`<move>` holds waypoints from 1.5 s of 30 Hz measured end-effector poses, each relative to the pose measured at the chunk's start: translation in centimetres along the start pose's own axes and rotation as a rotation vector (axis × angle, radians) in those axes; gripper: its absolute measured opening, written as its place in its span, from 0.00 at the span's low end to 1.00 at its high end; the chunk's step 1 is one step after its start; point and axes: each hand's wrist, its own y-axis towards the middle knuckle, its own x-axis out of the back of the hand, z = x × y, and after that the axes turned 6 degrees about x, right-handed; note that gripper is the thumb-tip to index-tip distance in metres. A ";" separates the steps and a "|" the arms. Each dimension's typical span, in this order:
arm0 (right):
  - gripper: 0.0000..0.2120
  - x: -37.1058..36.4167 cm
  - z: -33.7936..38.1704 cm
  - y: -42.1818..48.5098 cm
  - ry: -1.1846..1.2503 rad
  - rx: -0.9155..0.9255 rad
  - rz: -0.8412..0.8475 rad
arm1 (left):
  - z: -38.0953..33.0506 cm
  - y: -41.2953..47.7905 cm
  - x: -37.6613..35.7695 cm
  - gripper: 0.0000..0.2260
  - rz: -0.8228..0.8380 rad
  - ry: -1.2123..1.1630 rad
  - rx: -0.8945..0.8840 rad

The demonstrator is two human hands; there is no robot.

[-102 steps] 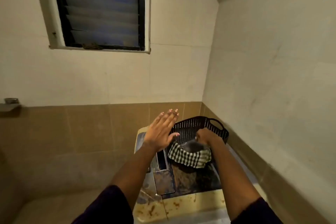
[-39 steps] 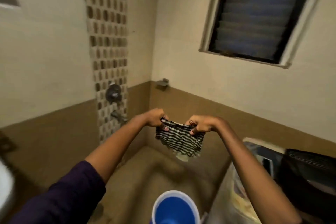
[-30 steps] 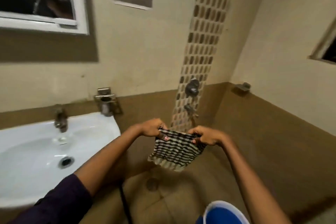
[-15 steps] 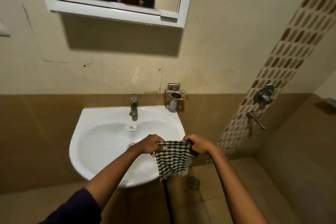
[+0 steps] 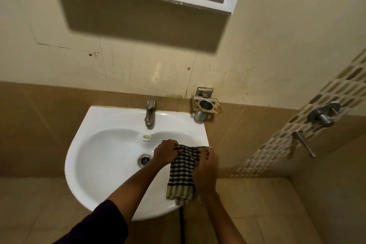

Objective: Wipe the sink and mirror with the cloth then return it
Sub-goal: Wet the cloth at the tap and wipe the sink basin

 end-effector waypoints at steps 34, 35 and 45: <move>0.27 -13.9 10.5 15.3 0.124 -0.075 0.032 | 13.1 -0.9 11.1 0.25 -0.642 0.359 -0.081; 0.25 -14.3 11.2 15.0 0.127 0.002 0.041 | 13.2 -0.9 11.1 0.25 -0.635 0.362 -0.079; 0.14 -15.5 11.0 9.1 0.370 0.232 -0.077 | 14.7 -2.3 13.1 0.25 -0.671 0.312 -0.084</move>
